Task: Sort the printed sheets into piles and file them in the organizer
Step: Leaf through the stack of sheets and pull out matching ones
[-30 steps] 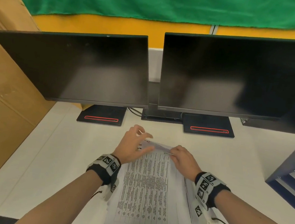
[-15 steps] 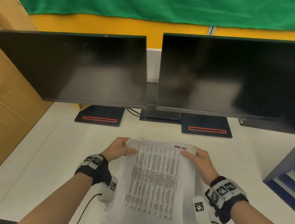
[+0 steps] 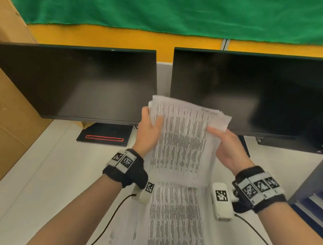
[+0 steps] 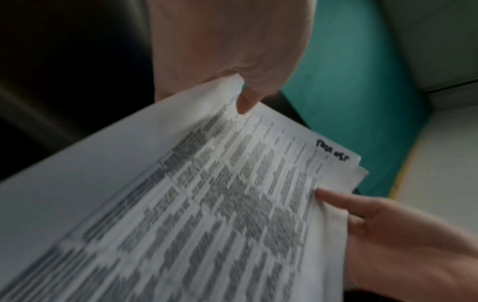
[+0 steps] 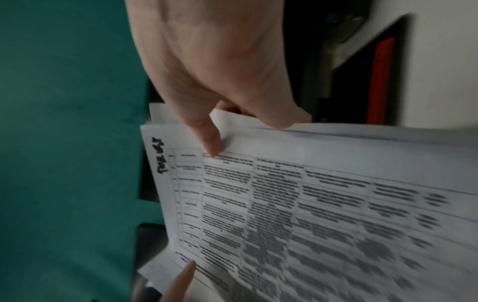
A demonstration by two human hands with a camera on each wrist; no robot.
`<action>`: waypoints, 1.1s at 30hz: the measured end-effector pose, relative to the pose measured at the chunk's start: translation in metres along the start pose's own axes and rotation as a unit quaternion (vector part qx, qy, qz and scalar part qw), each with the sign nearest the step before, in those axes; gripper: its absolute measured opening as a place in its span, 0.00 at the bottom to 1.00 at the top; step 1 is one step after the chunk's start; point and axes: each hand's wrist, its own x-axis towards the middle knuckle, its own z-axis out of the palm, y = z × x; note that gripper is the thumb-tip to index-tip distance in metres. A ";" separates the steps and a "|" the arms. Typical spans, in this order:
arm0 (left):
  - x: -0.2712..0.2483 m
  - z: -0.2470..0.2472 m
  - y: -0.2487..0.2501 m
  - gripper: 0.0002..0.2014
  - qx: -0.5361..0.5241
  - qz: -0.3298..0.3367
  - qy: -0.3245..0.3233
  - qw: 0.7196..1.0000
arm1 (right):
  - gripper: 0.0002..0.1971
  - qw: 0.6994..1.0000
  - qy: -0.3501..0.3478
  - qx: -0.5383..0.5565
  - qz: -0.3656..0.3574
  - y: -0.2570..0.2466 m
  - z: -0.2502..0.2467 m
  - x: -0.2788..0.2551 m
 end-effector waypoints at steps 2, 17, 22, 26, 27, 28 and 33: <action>0.007 0.007 0.014 0.06 0.005 0.064 0.050 0.997 | 0.14 0.998 0.002 -0.001 -0.062 -0.020 0.015 -0.004; 0.023 -0.004 -0.063 0.15 -0.085 -0.094 0.081 0.989 | 0.19 0.995 0.075 -0.067 -0.028 0.037 0.037 0.041; 0.024 0.004 -0.058 0.06 -0.066 -0.038 0.120 0.990 | 0.12 0.990 0.071 -0.088 -0.085 0.029 0.051 0.042; 0.023 0.023 -0.059 0.05 -0.002 0.026 0.149 0.988 | 0.13 0.983 0.046 -0.117 -0.131 0.034 0.066 0.040; 0.022 0.028 -0.058 0.05 0.005 0.033 0.156 0.987 | 0.13 0.982 0.053 -0.121 -0.135 0.037 0.068 0.039; 0.021 0.031 -0.059 0.05 0.011 0.037 0.160 0.986 | 0.11 0.981 0.062 -0.126 -0.134 0.042 0.068 0.039; 0.018 0.030 -0.075 0.05 0.033 -0.004 0.145 0.989 | 0.07 0.974 0.081 -0.191 -0.087 0.062 0.058 0.044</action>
